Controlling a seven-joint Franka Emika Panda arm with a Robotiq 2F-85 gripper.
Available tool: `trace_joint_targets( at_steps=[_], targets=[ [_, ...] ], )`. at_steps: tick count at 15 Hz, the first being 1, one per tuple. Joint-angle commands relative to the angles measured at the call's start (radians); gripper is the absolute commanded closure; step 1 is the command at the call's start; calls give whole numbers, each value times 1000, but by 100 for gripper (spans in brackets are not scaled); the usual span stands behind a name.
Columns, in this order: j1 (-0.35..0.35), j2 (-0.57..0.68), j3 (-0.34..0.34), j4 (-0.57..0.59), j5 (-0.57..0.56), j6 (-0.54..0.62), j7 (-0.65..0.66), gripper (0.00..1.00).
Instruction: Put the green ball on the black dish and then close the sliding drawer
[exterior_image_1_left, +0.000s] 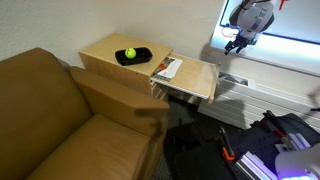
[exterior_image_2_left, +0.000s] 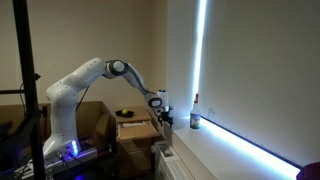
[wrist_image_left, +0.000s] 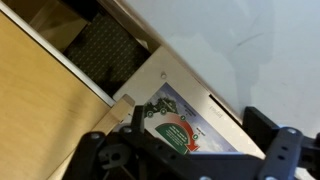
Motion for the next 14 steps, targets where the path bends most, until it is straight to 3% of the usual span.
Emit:
trace_joint_targets(
  at_steps=[1, 3, 5, 6, 7, 8, 10, 11, 14],
  targets=[
    [31, 41, -24, 22, -53, 58, 53, 0],
    [47, -42, -34, -87, -26, 170, 52, 0],
    [34, -78, -2, -128, -13, 195, -3, 0],
    [43, -121, -5, -180, 50, 200, -63, 0],
    [-35, -102, 76, -132, 16, 162, -120, 0],
    [-15, -1, 15, 3, -23, 2, 14, 0],
    [-15, -1, 15, 3, -23, 2, 14, 0],
    [5, 11, -8, -3, -11, 112, 47, 0],
    [-52, -173, 35, -185, 61, 170, -27, 0]
  ],
)
